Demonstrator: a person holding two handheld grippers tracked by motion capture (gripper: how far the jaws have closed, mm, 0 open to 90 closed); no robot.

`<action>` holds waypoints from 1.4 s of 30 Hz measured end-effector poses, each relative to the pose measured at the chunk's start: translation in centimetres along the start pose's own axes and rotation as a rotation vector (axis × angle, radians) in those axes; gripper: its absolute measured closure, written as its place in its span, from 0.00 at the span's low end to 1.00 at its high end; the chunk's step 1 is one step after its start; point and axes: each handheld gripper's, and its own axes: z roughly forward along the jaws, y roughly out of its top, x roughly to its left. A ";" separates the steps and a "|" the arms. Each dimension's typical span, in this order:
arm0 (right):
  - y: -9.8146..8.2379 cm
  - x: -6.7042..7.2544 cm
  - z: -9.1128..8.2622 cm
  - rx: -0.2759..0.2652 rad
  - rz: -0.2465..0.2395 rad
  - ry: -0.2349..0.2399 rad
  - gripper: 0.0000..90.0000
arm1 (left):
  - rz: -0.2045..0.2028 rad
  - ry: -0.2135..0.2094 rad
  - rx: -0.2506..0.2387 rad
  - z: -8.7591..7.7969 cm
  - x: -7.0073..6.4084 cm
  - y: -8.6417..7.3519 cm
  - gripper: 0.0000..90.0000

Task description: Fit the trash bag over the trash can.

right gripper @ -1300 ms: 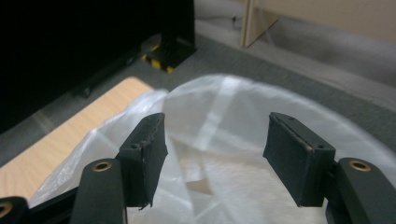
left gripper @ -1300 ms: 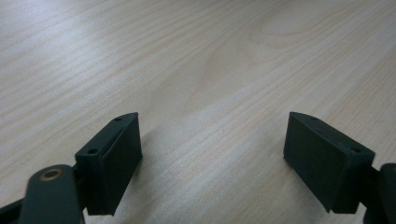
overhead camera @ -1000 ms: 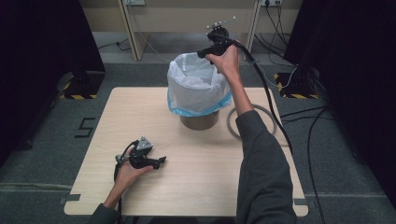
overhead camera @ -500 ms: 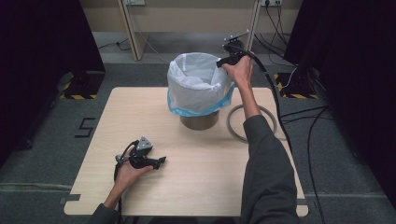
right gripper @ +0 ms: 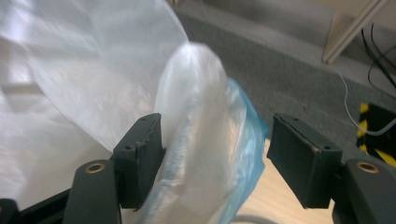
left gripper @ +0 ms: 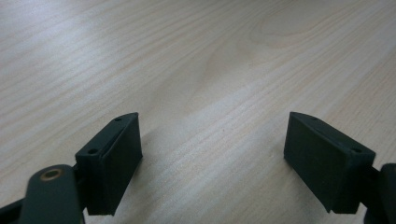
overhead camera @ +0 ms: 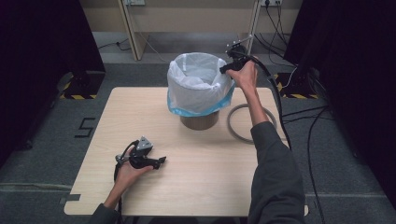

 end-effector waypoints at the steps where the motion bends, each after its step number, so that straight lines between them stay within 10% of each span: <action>1: 0.0 0.1 -0.4 -0.025 0.003 0.012 0.39 | 0.000 0.000 0.000 0.0 0.0 0.0 0.20; 13: 0.1 4.2 -4.6 -0.142 -0.074 0.161 0.38 | -0.001 0.002 -0.003 0.0 0.0 0.0 0.20; 27: -1.1 7.9 -2.6 -0.031 -0.174 0.286 0.38 | -0.001 0.001 -0.002 0.0 0.0 0.0 0.20; 35: -1.4 8.5 -2.2 -0.011 -0.201 0.287 0.38 | -0.001 0.001 -0.002 0.0 0.0 0.0 0.20; 42: -1.0 6.8 -4.3 -0.116 -0.131 0.272 0.38 | -0.001 0.001 -0.002 0.0 0.0 0.0 0.20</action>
